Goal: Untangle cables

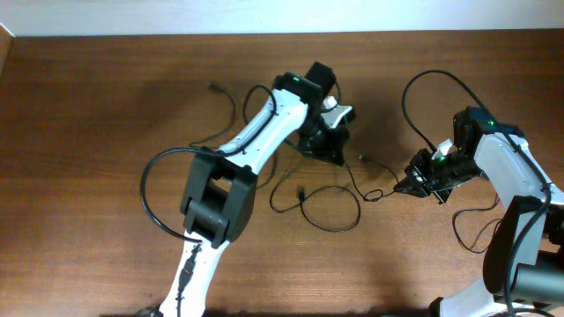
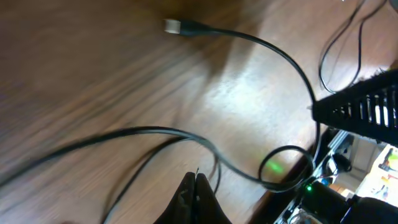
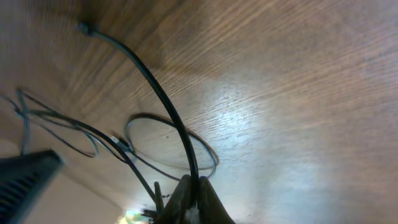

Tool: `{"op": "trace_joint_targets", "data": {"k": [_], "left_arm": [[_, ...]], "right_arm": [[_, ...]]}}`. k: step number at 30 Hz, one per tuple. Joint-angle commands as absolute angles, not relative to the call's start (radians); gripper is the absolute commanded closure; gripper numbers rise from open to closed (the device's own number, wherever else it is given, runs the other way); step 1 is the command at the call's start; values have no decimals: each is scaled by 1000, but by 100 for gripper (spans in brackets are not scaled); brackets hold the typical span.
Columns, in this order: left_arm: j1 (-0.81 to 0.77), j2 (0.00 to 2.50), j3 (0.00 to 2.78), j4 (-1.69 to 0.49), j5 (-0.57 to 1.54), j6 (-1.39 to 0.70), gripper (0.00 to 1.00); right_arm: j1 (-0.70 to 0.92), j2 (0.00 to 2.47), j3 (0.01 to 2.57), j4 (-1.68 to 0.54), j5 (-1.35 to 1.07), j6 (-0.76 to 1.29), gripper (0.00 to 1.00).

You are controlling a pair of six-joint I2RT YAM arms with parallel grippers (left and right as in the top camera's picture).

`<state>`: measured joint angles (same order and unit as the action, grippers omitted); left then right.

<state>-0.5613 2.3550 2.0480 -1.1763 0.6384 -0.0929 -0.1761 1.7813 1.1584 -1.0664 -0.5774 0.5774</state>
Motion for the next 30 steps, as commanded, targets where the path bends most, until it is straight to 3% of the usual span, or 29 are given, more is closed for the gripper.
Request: {"op": "trace_joint_targets", "data": {"k": [1, 6, 8, 14, 16, 17, 21, 30], "left_arm": [[-583, 2360, 2063, -1171, 655, -18, 100], [-592, 2361, 2063, -1160, 651, 78, 98], [-620, 2361, 2063, -1147, 639, 215, 94], [-719, 2361, 2063, -1145, 450, 219, 91], [-738, 2361, 2063, -1146, 450, 219, 83], [-743, 2361, 2063, -1146, 448, 219, 72], [-745, 2361, 2063, -1153, 447, 219, 54], [-744, 2361, 2063, -1239, 422, 358, 58]], "right_arm": [[-177, 1770, 1150, -1061, -595, 771, 96], [-177, 1770, 1150, -993, -591, 884, 96], [-176, 1770, 1150, -987, -591, 939, 96], [-176, 1770, 1150, -991, -569, 982, 96], [-176, 1770, 1150, -991, -545, 981, 96], [-176, 1770, 1150, -991, -546, 982, 96], [-177, 1770, 1150, -989, -541, 982, 96], [-177, 1772, 1150, -987, -538, 981, 96]]}}
